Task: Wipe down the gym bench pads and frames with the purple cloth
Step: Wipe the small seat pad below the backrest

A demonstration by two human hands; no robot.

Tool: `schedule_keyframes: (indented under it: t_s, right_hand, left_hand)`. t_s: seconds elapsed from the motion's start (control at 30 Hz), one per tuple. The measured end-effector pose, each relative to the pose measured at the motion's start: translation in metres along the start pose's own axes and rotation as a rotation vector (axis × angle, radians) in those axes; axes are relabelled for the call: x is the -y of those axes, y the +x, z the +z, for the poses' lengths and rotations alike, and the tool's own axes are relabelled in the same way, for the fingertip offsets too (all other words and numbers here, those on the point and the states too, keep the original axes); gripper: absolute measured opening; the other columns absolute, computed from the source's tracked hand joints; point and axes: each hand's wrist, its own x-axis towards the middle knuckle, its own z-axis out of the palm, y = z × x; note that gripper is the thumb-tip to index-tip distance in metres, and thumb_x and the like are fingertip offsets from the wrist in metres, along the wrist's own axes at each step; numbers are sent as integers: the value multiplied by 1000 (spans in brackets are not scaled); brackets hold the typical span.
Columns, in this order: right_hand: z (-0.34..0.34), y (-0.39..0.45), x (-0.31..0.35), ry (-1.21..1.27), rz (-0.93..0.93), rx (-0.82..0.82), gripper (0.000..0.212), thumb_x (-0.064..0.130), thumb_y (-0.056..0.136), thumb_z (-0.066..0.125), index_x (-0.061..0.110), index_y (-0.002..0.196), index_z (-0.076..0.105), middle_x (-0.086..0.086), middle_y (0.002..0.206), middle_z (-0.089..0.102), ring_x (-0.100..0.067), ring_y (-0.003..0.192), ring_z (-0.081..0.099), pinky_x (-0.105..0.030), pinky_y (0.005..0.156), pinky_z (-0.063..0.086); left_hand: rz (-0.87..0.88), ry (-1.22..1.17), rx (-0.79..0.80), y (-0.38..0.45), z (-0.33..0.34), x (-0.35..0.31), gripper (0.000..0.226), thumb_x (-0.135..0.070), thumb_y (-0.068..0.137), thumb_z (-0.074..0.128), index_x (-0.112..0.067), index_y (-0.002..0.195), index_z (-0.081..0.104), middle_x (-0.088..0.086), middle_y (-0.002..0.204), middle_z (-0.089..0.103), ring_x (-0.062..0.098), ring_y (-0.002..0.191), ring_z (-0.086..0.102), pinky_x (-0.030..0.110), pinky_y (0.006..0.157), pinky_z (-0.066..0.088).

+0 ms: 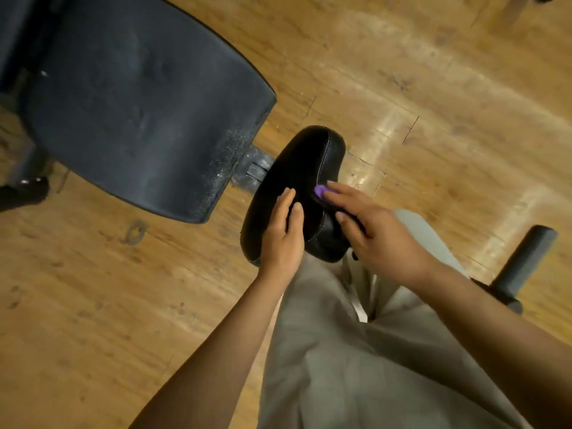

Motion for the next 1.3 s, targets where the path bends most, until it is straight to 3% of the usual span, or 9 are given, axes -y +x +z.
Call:
schedule_keyframes:
  t_s: [0.1, 0.2, 0.3, 0.43, 0.5, 0.67, 0.93, 1.1, 1.3]
  right_hand:
    - [29, -25, 5, -263, -122, -122, 44, 13, 96, 41, 6, 140, 44, -8, 147, 40, -28, 140, 28, -25, 118, 15]
    - [79, -57, -5, -419, -107, -300, 69, -8, 85, 57, 6, 147, 29, -3, 158, 14, -33, 147, 0, -22, 118, -5]
    - [122, -62, -24, -582, -172, -436, 77, -12, 80, 63, 0, 145, 24, -4, 160, 1, -40, 144, -8, -39, 120, -2]
    - [135, -39, -15, -594, -155, -649, 54, 11, 93, 51, -5, 140, 32, -19, 150, 23, -30, 145, -13, -51, 119, 8]
    - [131, -34, -7, -588, -177, -736, 47, 12, 94, 46, -6, 137, 41, -22, 146, 35, -25, 147, -6, -49, 118, 13]
    - [119, -8, -2, -527, -78, -893, 38, 17, 97, 41, -1, 126, 58, -15, 139, 49, -43, 135, 35, -45, 111, 34]
    - [153, 6, -26, -558, -160, -1233, 34, 6, 98, 44, -8, 129, 51, -19, 141, 42, -45, 135, 27, -51, 113, 29]
    - [199, 23, -43, -613, -116, -1402, 51, 4, 96, 40, 2, 145, 24, 8, 158, -1, -26, 146, -9, -49, 118, 10]
    - [228, 62, -42, -468, -38, -1639, 70, 14, 92, 34, 18, 150, -4, 13, 156, -11, -25, 145, 0, -58, 116, 2]
  left_hand:
    - [129, 75, 66, 3, -5, 20, 43, -29, 105, 29, -26, 148, 33, -9, 155, 30, 0, 142, 23, 12, 113, 21]
    - [215, 118, 100, 7, -5, 34, 49, -38, 102, 22, -26, 150, 26, -9, 157, 25, -1, 144, 19, 13, 114, 17]
    - [283, 132, 132, 10, -7, 44, 56, -43, 97, 18, -27, 151, 22, -10, 159, 21, -2, 144, 15, 16, 116, 14]
    - [400, 197, 217, 20, -19, 59, 53, -38, 102, 19, -21, 152, 21, -5, 160, 19, 1, 145, 15, 26, 121, 14]
    - [458, 226, 235, 24, -24, 64, 51, -35, 104, 19, -20, 152, 20, -4, 160, 19, 2, 145, 15, 29, 121, 15]
    - [531, 242, 241, 29, -24, 68, 49, -34, 106, 20, -19, 153, 17, -2, 160, 18, 4, 146, 16, 28, 120, 16]
    - [798, 459, 311, 47, -46, 82, 50, -29, 105, 26, -20, 153, 15, -3, 161, 16, -8, 141, 8, 3, 109, 10]
    - [1039, 464, 442, 74, -60, 96, 54, -26, 103, 28, -16, 152, 7, 1, 161, 8, 1, 147, 6, 11, 115, 9]
    - [1228, 381, 564, 111, -68, 117, 52, -18, 103, 29, -7, 151, 11, 6, 160, 9, 15, 149, 11, 25, 120, 15]
